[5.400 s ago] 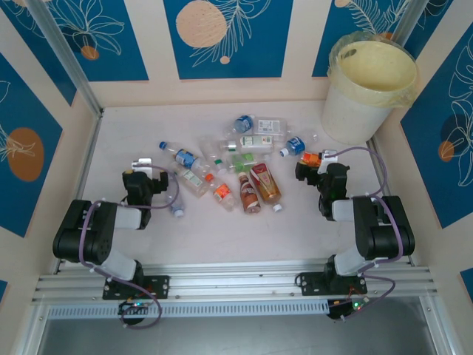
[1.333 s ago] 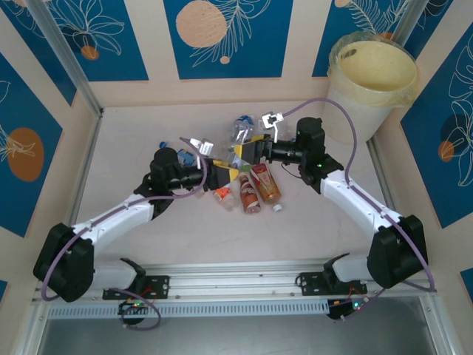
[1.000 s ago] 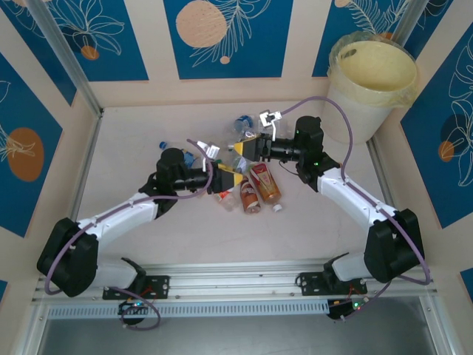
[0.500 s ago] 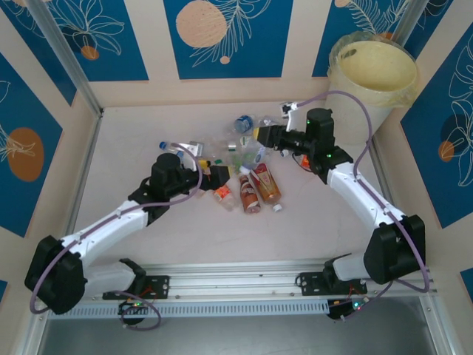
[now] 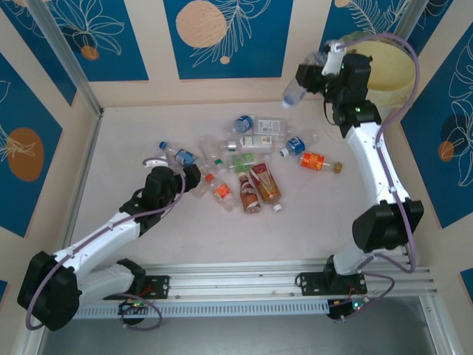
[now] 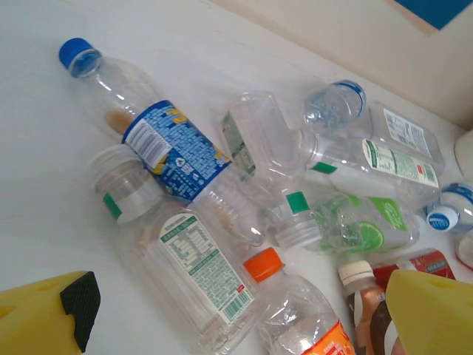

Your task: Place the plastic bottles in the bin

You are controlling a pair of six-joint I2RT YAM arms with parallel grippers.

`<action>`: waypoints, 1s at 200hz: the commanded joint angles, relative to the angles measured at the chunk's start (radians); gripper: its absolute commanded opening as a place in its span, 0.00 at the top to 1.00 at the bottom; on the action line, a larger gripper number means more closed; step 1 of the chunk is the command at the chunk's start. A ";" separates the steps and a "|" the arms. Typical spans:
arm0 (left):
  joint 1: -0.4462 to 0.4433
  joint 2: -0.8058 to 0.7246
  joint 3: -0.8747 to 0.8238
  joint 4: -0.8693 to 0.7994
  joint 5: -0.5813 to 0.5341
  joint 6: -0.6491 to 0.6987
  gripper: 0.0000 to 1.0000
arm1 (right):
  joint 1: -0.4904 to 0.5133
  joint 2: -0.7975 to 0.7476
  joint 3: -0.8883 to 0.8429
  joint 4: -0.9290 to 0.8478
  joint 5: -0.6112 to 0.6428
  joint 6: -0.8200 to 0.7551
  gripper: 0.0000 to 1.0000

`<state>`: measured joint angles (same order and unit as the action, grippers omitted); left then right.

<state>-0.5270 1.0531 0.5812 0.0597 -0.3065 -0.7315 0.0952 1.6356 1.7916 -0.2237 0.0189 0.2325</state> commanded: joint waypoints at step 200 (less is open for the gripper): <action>0.091 -0.015 -0.107 0.047 0.041 -0.166 0.00 | -0.055 0.397 0.183 0.686 0.743 -0.660 0.76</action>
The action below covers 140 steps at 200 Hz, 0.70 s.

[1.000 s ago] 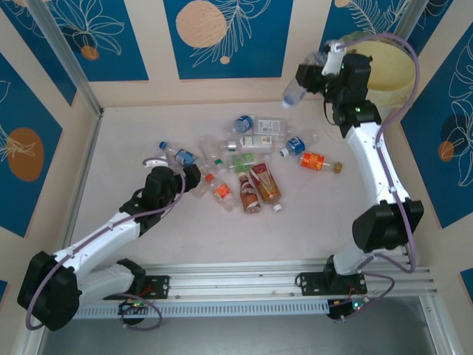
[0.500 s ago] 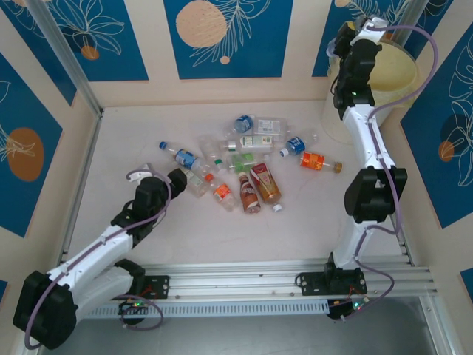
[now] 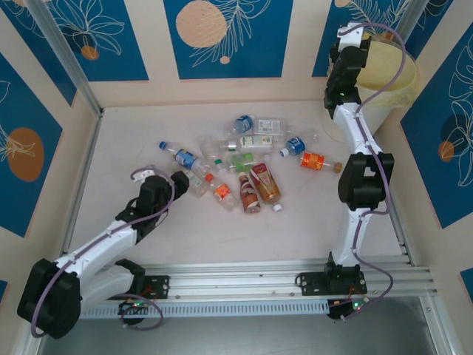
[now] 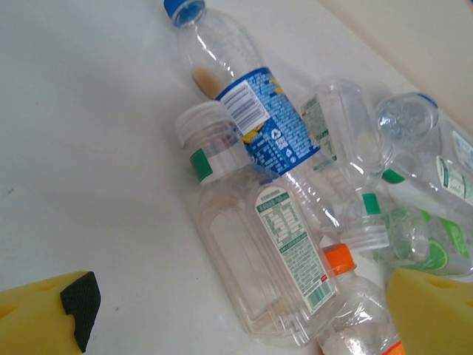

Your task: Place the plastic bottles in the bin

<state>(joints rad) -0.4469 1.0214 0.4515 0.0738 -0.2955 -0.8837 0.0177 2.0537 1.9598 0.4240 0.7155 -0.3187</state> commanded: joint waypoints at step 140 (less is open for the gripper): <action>0.020 0.079 0.031 0.025 0.046 -0.019 0.00 | -0.070 0.070 0.281 -0.831 -0.175 0.355 0.72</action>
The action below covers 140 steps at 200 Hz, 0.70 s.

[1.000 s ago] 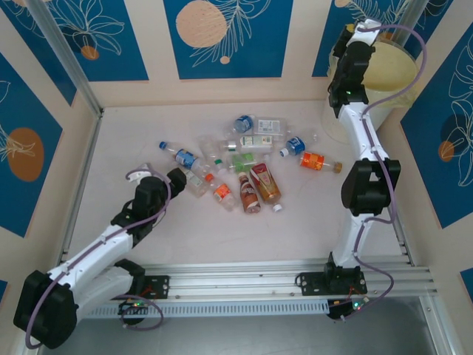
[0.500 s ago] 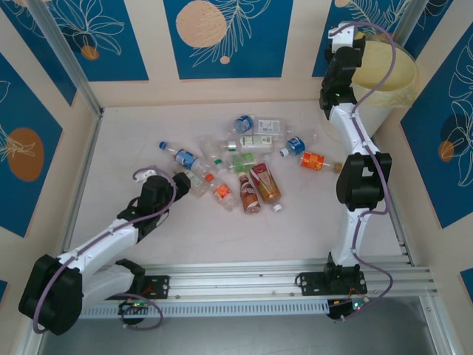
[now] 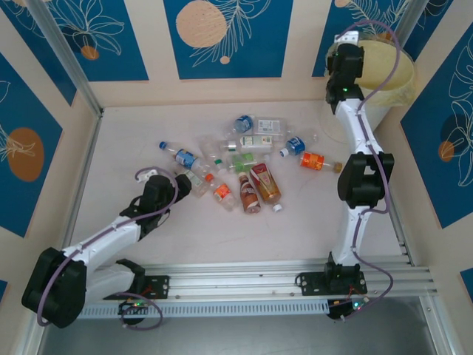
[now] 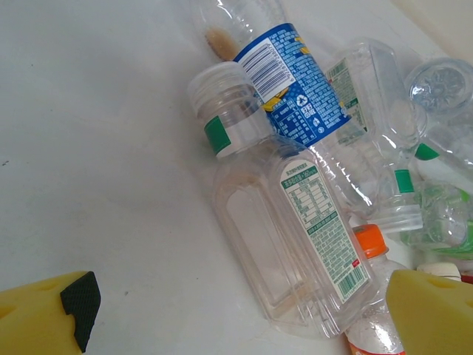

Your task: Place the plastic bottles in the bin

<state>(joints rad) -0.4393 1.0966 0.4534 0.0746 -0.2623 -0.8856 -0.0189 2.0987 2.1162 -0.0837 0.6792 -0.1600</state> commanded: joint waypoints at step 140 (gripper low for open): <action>0.017 0.045 0.035 0.024 0.017 -0.019 0.00 | -0.085 -0.012 0.220 -0.577 -0.520 0.381 0.54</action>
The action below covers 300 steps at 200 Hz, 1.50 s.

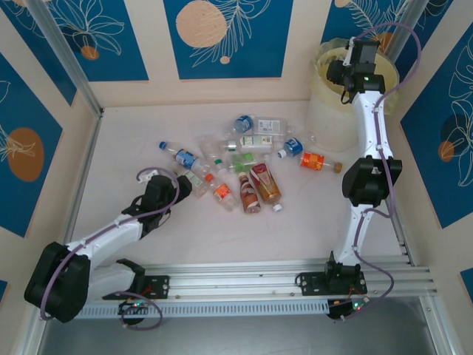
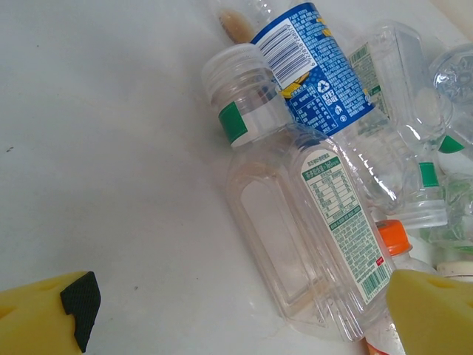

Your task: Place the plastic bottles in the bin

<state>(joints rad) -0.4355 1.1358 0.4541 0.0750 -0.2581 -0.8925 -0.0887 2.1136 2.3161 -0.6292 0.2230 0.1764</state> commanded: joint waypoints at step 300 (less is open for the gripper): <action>0.108 0.052 0.203 -0.150 0.196 0.063 0.00 | 0.125 -0.541 -1.007 -0.137 -0.184 -0.684 0.00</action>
<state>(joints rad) -0.3405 1.1797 0.6067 -0.0391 -0.1341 -0.8776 0.0006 1.4944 1.2938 -0.6205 -0.0254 -0.2577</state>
